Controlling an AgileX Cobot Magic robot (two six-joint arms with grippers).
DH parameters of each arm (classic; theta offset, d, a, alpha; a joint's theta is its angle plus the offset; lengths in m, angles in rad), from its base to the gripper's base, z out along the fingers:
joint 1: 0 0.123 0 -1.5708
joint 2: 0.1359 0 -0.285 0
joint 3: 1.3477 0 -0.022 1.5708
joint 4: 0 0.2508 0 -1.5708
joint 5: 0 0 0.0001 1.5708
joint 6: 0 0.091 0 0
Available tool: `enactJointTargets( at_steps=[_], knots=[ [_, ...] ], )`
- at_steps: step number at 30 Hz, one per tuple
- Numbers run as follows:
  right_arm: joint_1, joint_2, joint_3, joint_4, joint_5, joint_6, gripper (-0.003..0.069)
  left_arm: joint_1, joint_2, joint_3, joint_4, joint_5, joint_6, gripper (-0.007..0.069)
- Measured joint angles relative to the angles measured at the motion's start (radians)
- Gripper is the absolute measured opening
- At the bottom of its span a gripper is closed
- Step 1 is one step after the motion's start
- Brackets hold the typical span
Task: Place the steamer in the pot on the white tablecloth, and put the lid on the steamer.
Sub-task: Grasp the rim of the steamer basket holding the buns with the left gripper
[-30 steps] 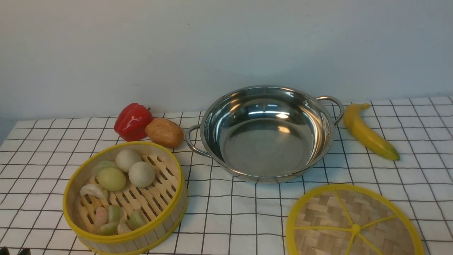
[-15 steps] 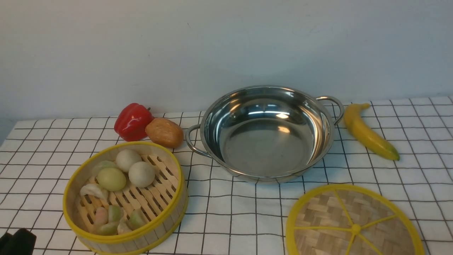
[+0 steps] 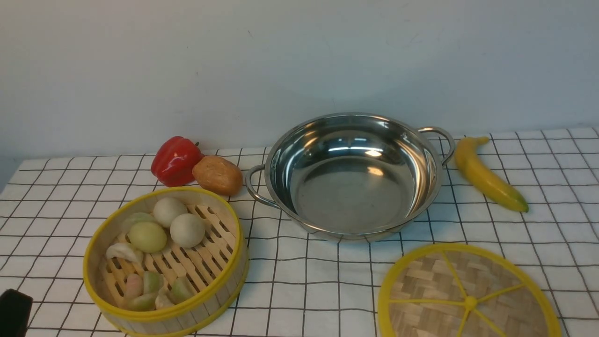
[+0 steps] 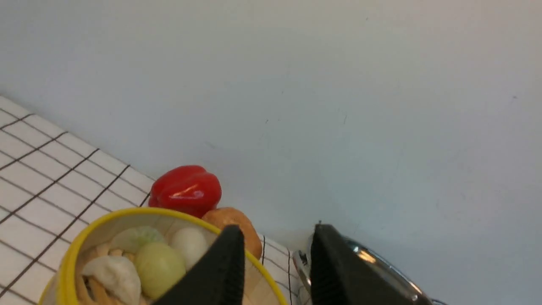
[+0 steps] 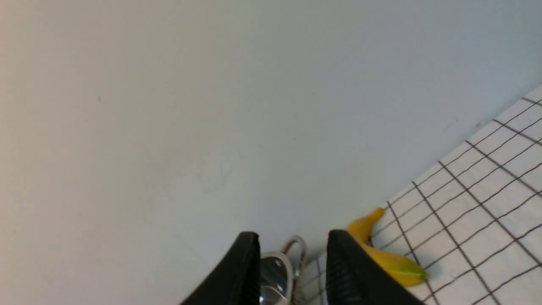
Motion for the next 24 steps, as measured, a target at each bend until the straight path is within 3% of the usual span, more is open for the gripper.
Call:
enactJointTargets(
  at_steps=[5,9,13,15,17,24],
  knots=[
    [0.0,0.0,0.0,0.07,-0.068,0.043,0.0242,0.0,0.0,0.0,0.0,-0.236,0.001,0.0242],
    [0.0,0.0,0.0,0.095,-0.098,0.062,0.0242,0.0,0.0,-0.045,0.001,-0.29,0.068,0.0243],
    [0.0,0.0,0.0,0.114,-0.116,0.078,0.0242,0.0,-0.002,-0.174,0.001,-0.193,0.296,0.0243],
    [0.0,0.0,0.0,0.114,-0.136,0.079,0.0242,0.002,0.031,-0.301,-0.009,-0.059,0.488,0.0243],
    [0.0,0.0,0.0,0.113,-0.143,0.079,0.0242,0.012,0.093,-0.374,-0.02,0.0,0.575,0.0243],
    [0.0,-0.001,0.0,0.087,-0.143,0.079,0.0242,0.142,0.382,-0.616,-0.025,0.182,0.595,0.0243]
  ],
)
